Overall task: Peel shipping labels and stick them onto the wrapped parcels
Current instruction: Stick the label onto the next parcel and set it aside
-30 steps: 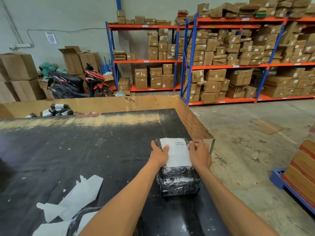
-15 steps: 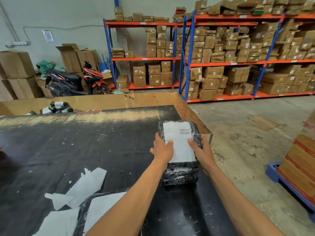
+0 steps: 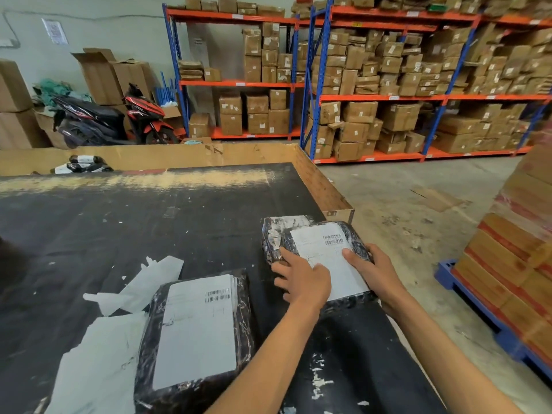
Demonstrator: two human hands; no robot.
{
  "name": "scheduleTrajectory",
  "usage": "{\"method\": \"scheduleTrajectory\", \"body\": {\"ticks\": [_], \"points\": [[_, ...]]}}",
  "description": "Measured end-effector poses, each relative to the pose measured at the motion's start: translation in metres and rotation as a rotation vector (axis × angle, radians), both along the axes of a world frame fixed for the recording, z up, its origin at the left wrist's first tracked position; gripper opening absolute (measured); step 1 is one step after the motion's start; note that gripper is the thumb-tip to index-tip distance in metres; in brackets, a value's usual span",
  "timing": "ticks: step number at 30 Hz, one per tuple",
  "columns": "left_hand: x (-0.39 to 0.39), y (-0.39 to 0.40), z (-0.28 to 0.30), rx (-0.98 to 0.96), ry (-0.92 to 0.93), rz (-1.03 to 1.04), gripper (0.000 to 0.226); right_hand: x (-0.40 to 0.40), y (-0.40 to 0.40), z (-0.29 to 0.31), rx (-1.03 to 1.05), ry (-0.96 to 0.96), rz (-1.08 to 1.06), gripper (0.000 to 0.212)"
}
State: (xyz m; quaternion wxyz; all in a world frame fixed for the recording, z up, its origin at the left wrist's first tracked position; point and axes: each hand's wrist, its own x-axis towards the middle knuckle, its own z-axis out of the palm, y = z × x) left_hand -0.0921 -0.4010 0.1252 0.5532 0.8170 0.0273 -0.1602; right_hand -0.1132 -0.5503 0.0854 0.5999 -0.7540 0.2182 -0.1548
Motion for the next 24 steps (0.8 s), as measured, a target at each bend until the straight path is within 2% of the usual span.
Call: {"method": "scheduleTrajectory", "body": {"ticks": [4, 5, 8, 9, 12, 15, 17, 20, 24], "points": [[-0.036, 0.010, -0.027, 0.011, 0.057, -0.050, 0.084, -0.040, 0.008, -0.019, 0.015, 0.072, 0.013, 0.060], [-0.043, 0.013, -0.033, 0.015, 0.088, -0.060, 0.084, -0.050, 0.012, -0.025, 0.026, 0.092, 0.013, 0.056], [-0.055, 0.021, -0.049, 0.049, 0.153, -0.072, 0.084, -0.067, 0.023, -0.045, 0.076, 0.125, 0.027, 0.023], [-0.058, 0.024, -0.054, 0.062, 0.167, -0.068, 0.084, -0.071, 0.027, -0.052, 0.083, 0.142, 0.035, 0.018], [-0.068, 0.038, -0.072, 0.071, 0.206, -0.062, 0.084, -0.075, 0.039, -0.074, 0.067, 0.211, 0.052, 0.036], [-0.074, 0.047, -0.084, 0.065, 0.179, -0.096, 0.084, -0.077, 0.046, -0.089, 0.043, 0.245, 0.049, 0.043], [-0.075, 0.049, -0.086, 0.070, 0.168, -0.116, 0.084, -0.080, 0.046, -0.094, -0.014, 0.283, 0.045, 0.055], [-0.078, 0.052, -0.087, 0.057, 0.177, -0.156, 0.084, -0.081, 0.040, -0.092, -0.115, 0.300, 0.087, 0.060], [-0.079, 0.053, -0.079, 0.067, 0.031, -0.212, 0.076, -0.079, 0.037, -0.079, -0.315, 0.329, 0.064, 0.075]]}}
